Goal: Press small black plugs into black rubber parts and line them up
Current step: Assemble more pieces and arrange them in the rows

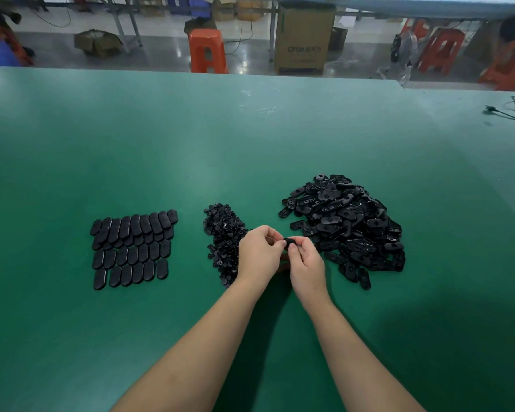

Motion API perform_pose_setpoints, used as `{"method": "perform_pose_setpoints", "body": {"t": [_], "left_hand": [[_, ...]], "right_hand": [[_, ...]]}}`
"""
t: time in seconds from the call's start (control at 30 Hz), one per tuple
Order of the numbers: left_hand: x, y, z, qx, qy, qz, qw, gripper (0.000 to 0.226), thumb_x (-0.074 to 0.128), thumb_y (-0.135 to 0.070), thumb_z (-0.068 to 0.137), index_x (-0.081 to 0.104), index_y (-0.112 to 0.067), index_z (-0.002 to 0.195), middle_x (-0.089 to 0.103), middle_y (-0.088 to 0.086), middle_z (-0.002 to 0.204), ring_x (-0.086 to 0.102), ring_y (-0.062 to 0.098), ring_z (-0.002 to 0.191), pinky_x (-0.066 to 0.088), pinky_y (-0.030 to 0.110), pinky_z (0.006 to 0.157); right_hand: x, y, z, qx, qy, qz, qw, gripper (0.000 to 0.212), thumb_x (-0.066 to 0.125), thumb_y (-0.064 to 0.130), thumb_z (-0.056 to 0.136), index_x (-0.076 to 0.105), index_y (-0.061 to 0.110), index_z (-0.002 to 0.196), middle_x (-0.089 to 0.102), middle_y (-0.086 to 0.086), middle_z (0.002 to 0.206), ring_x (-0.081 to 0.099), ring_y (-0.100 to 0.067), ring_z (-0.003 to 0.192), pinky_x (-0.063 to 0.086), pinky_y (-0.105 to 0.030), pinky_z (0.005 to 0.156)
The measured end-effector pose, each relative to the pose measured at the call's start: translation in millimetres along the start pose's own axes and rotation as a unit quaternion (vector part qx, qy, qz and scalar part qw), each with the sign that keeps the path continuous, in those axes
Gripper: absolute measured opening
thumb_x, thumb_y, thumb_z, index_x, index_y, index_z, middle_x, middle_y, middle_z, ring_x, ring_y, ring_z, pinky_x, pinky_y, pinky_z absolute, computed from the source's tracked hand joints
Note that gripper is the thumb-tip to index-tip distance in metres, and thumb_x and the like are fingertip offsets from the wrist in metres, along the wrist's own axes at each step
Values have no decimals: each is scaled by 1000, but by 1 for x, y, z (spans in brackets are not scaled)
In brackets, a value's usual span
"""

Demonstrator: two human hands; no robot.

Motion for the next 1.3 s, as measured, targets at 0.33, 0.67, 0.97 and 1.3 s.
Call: {"method": "perform_pose_setpoints", "body": {"t": [0.33,0.67,0.97,1.3], "left_hand": [[-2,-1,4,13,29,26,999,11,79,-26,83,73,-17,83,68,-9,75,61,8,70,42,21,63],[3,5,5,-11,61,-25,998,6,76,-21,84,74,-20,79,73,-7,74,64,10,66,51,25,64],[3,6,3,-18,44,-13,999,5,72,-21,84,72,-18,80,70,-6,76,59,8,63,45,22,58],[9,-2,-2,-9,26,10,1000,10,70,-25,85,65,-20,78,66,-9,75,58,4,66,36,12,52]], "right_hand": [[0,-12,3,28,15,102,994,20,47,11,105,64,18,97,70,8,70,63,-4,59,51,-19,57],[-1,-11,3,17,3,88,996,17,55,19,100,67,30,97,73,1,76,61,-13,58,54,-40,62],[-2,-13,3,34,-3,117,993,19,55,11,103,69,23,101,73,0,78,60,-12,63,53,-30,59],[-6,-16,5,49,-27,181,982,15,59,7,101,71,16,104,79,0,94,71,-6,85,54,-16,70]]}}
Point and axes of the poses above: each hand's wrist, its own z-axis towards the middle knuckle, its own x-axis out of the palm, y = z × x, the point moved 9 cm from there along z, towards the middle knuckle
